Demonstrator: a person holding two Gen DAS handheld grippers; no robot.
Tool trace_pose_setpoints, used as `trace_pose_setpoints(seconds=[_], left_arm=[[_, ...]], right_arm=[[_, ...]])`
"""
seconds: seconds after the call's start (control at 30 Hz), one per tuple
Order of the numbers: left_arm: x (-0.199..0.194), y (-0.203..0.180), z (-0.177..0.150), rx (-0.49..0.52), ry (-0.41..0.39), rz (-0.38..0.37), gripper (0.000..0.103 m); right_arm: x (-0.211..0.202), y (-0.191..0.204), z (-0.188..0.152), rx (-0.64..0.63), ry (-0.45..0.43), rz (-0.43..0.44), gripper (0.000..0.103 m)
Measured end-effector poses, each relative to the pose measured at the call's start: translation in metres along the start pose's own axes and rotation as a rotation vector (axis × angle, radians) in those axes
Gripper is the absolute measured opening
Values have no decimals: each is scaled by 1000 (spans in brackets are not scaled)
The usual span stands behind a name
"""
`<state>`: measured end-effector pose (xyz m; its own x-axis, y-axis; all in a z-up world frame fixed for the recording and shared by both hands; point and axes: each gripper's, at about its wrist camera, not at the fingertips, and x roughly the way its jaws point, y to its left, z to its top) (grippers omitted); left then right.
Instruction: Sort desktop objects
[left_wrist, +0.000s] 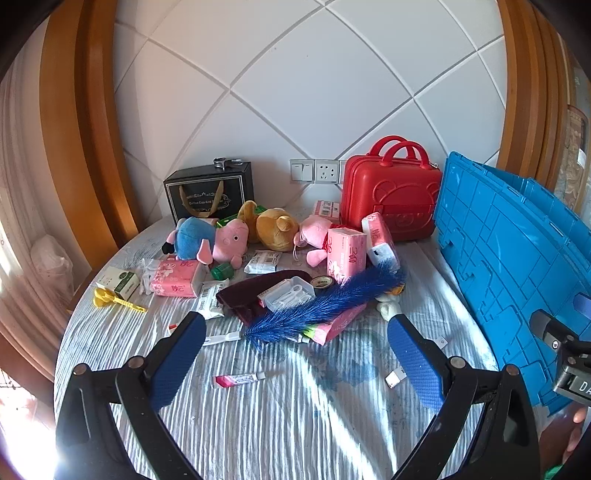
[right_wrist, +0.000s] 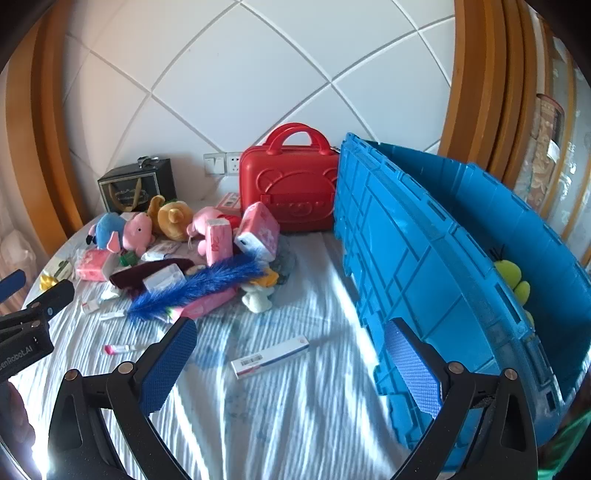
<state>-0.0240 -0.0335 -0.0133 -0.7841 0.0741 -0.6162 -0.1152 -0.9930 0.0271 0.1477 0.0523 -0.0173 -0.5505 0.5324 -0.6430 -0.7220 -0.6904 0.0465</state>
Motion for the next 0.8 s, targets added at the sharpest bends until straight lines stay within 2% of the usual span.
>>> trace_pose_setpoints(seconds=[0.23,0.37,0.57,0.67,0.73,0.8], left_arm=[[33,36,-14,-34,90,22,100],[61,58,-27,-17,152,90,100],[117,87,-54,13,294,110,100],[148,94,-71,32,365,95,93],[170,98,-84,25,422,79,79],[189,102,-94,23,475,64,75]], right_arm=[[18,2,-2,0,42,10,103],[39,6,-6,-6,87,29,103],[99,10,-19,14,237,72,103],[134,11,-33,30,326,76,103],[158,9,-44,53,391,82,103],[183,7,-55,72,456,82,103]])
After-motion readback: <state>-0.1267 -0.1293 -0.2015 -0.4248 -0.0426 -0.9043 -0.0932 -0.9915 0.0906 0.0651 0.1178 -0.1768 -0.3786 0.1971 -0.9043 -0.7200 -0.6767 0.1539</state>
